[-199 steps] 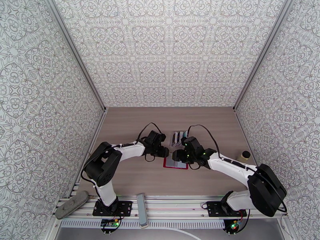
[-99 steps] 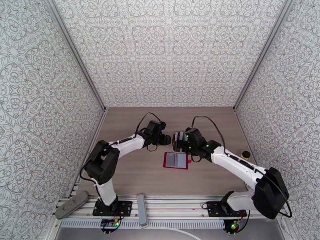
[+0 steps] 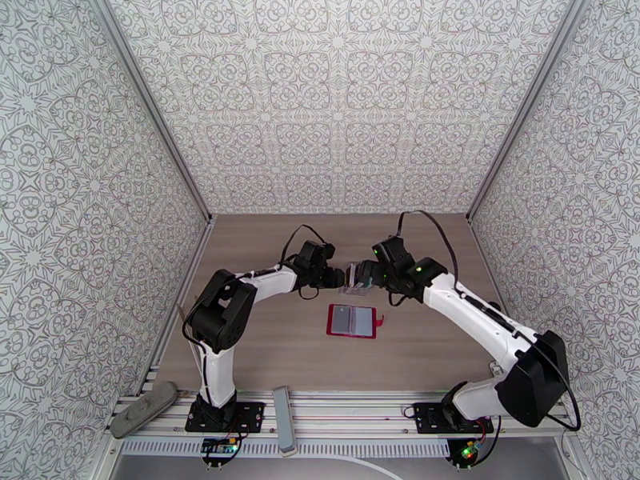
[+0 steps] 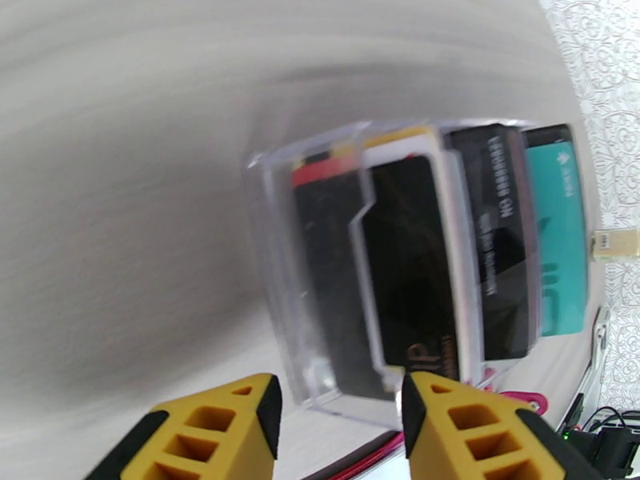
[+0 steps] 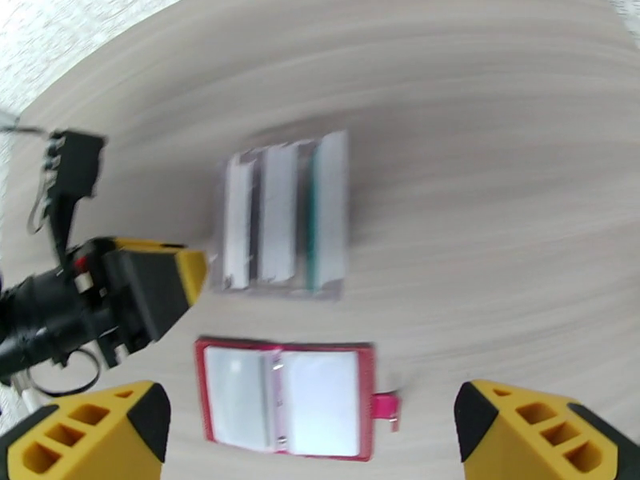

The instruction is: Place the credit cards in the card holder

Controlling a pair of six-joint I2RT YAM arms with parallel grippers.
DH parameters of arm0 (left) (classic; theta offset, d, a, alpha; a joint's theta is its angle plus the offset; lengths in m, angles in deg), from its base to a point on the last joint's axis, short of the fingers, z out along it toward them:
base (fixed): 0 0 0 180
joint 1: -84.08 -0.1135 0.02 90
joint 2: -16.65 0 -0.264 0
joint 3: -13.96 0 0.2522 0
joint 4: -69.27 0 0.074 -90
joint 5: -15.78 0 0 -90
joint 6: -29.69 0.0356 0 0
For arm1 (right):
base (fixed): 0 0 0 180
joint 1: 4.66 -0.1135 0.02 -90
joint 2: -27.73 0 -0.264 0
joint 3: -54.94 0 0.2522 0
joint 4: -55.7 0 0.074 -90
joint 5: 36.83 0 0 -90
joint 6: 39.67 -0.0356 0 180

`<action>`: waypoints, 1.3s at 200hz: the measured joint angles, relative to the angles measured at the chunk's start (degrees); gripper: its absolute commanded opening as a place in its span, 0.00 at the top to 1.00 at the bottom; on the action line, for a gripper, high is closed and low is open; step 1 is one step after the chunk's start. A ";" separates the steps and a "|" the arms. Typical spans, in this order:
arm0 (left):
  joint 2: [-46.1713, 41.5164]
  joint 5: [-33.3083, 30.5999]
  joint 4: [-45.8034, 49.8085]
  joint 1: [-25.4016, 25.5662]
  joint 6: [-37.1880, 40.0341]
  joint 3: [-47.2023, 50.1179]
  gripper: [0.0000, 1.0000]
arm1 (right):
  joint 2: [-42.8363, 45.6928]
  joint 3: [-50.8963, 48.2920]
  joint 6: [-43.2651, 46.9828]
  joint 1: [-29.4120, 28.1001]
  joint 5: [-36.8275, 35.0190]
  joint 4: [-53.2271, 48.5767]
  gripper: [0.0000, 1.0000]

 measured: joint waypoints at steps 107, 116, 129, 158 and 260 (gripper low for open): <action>1.60 2.95 -0.37 -0.24 0.00 0.00 0.56 | -13.99 8.22 6.91 0.33 -3.87 -4.79 0.15; 2.16 3.87 -0.83 -0.37 0.00 -0.09 0.56 | -14.47 8.70 7.45 0.33 -4.17 -5.27 0.16; 2.38 4.31 -0.83 -0.37 0.02 -0.28 0.56 | -15.26 9.66 8.11 0.33 -4.52 -5.68 0.17; 2.69 4.72 -0.81 -0.39 0.02 -0.50 0.57 | -17.16 11.65 9.46 0.33 -5.11 -5.95 0.25; 2.82 4.96 -0.79 -0.44 0.00 -0.70 0.59 | -24.85 15.06 12.11 0.33 -4.87 -5.95 0.48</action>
